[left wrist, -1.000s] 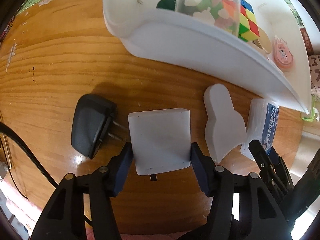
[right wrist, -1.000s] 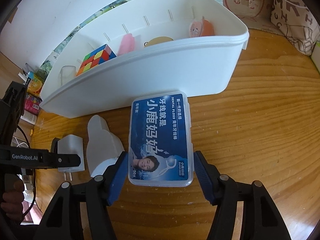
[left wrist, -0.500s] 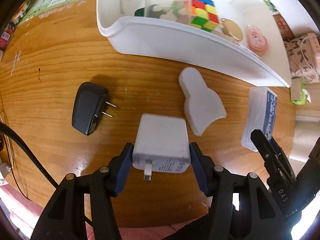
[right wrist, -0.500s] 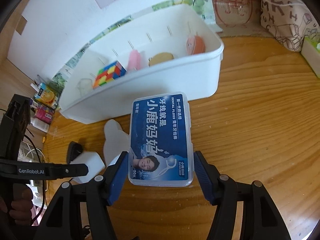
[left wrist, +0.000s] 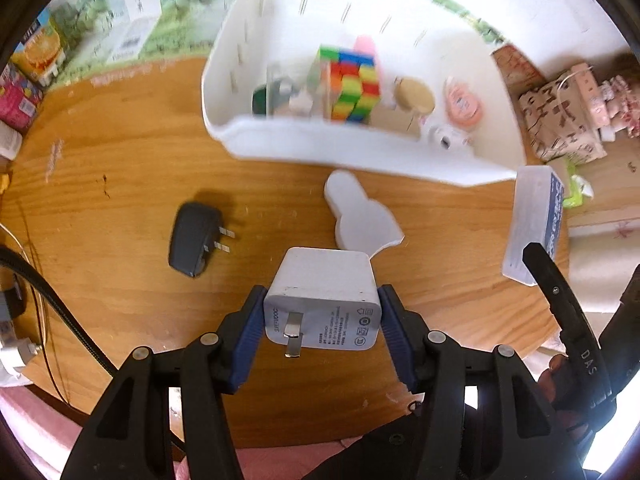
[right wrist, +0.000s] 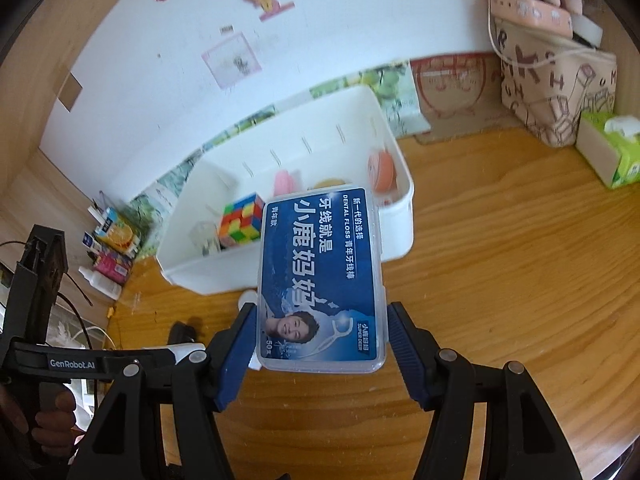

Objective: Organize rigid objects
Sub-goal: 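Lift the white charger and floss box and carry both over the basket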

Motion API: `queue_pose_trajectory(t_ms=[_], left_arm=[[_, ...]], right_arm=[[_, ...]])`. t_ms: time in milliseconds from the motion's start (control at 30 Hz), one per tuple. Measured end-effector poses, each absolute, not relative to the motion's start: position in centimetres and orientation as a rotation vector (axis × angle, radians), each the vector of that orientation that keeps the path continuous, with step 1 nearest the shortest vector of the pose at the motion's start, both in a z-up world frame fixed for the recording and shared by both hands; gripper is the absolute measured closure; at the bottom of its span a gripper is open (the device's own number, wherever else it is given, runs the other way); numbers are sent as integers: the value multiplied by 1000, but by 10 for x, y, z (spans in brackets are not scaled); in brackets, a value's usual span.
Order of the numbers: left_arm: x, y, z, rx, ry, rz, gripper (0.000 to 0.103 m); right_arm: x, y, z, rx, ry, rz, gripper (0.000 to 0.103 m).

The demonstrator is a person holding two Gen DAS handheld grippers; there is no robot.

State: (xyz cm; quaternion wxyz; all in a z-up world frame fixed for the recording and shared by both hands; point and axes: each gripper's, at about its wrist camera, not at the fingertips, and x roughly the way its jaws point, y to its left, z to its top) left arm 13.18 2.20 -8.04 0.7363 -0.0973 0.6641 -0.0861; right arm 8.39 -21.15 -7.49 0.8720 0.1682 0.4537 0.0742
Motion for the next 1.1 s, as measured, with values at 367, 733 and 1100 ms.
queue_pose_trajectory(t_ms=[367, 733, 1100], left_arm=[[153, 44, -32, -318, 1227, -250, 44], [167, 50, -16, -366, 1025, -283, 44], [190, 35, -18, -231, 833, -196, 45]], right_arm=[[106, -212, -50, 327, 846, 192, 38], [134, -201, -55, 317, 775, 250, 38], [168, -197, -85, 291, 786, 268, 38]])
